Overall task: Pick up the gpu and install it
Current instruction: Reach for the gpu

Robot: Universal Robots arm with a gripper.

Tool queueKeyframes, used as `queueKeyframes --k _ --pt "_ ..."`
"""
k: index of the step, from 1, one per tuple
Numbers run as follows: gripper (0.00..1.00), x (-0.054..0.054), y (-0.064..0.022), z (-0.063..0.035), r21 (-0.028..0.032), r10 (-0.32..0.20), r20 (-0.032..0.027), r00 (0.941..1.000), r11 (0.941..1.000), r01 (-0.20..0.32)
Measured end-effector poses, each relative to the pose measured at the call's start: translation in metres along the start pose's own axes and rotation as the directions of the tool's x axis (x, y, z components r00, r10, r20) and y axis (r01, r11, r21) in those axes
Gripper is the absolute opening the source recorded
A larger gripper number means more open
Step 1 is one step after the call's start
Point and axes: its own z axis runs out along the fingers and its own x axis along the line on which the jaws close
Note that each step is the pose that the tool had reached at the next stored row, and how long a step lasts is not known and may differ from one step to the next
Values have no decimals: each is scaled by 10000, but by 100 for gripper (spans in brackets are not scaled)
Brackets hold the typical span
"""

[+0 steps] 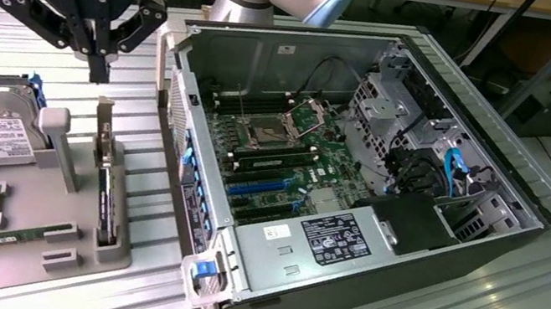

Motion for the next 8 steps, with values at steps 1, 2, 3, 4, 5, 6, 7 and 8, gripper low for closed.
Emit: queueKeyframes --k 1,2,3,4,5,6,7,8 --pt "11 13 -12 -1 1 -3 -2 10000 10000 3" --pt "11 26 -26 0 1 -4 -1 10000 10000 4" --pt "11 37 -38 1 0 -5 -1 10000 10000 5" --pt "11 42 -49 2 0 -7 -1 10000 10000 7" --pt "11 44 -67 3 0 -8 -1 10000 10000 8" --pt "11 43 -82 4 1 -7 -2 10000 10000 7" --pt "11 42 -98 7 1 -8 -4 10000 10000 8" --pt "11 41 -109 10 1 -7 -7 10000 10000 7"
